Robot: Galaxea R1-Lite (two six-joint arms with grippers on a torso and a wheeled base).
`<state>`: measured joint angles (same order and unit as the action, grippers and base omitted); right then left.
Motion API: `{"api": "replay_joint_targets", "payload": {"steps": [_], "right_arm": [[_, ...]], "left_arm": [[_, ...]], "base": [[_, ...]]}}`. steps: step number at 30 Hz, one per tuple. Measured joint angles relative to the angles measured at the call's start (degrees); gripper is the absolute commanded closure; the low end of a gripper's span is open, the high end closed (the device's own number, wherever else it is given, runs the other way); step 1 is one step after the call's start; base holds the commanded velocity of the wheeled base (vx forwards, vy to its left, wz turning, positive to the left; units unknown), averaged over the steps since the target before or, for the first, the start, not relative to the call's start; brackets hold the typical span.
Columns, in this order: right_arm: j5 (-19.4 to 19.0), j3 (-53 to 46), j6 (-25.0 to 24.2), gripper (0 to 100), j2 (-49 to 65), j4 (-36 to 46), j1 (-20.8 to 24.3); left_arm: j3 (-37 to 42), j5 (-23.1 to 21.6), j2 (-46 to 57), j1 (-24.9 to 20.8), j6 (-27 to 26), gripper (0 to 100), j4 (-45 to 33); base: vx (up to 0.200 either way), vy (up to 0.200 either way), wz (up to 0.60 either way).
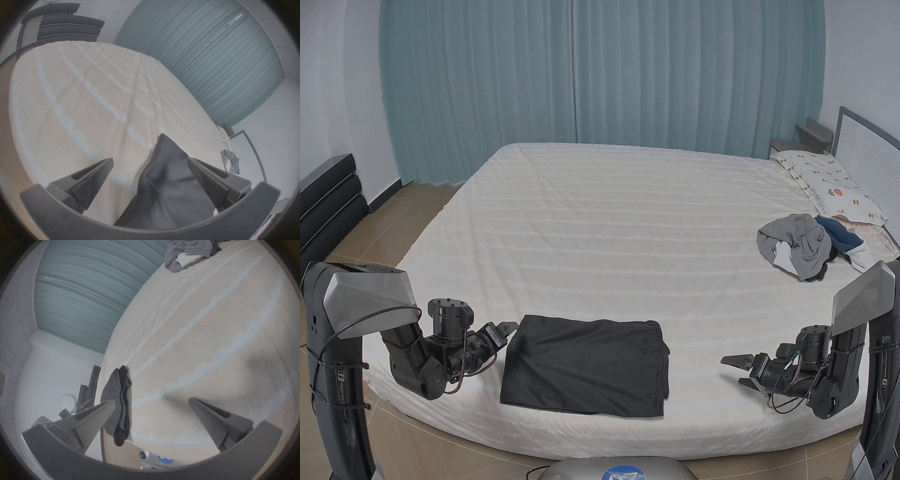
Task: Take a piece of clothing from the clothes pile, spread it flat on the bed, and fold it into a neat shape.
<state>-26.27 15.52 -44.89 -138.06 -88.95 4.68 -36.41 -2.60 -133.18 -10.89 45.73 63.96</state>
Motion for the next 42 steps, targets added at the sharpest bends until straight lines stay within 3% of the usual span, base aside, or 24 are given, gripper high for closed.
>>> {"api": "replay_joint_targets", "payload": {"steps": [9,14,17,23,32,36,42], "right_arm": [[2.7,0.9,0.1,0,0.0,0.0,0.7],[11.5,0.4,0.7,0,1.5,0.0,2.8],[14.5,-0.7,2.0,0,4.5,0.0,5.0],[18.1,-5.7,8.4,0,12.9,0.0,8.0],[24.3,-12.6,20.0,0,30.8,1.7,8.5],[25.5,-13.8,24.0,0,40.9,7.1,7.4],[26.3,-14.3,27.8,0,57.3,21.8,6.1]], "left_arm": [[-0.3,0.2,2.6,0.2,-0.3,0,0.1],[-0.1,1.5,3.9,0.1,-1.5,0,0.1],[0.7,3.1,5.4,0.0,-2.9,0,0.1],[4.4,5.1,12.5,0.0,-5.9,0,0.0],[12.3,6.1,31.0,0.0,-12.1,0,-0.5],[15.1,6.7,38.8,0.1,-14.9,0,-1.0],[18.6,8.4,49.4,0.3,-19.2,0,-2.9]], "base": [[0.0,0.0,0.0],[0.0,0.0,0.0],[0.0,0.0,0.0],[0.0,0.0,0.0],[0.0,0.0,0.0],[0.0,0.0,0.0],[0.0,0.0,0.0]]}}
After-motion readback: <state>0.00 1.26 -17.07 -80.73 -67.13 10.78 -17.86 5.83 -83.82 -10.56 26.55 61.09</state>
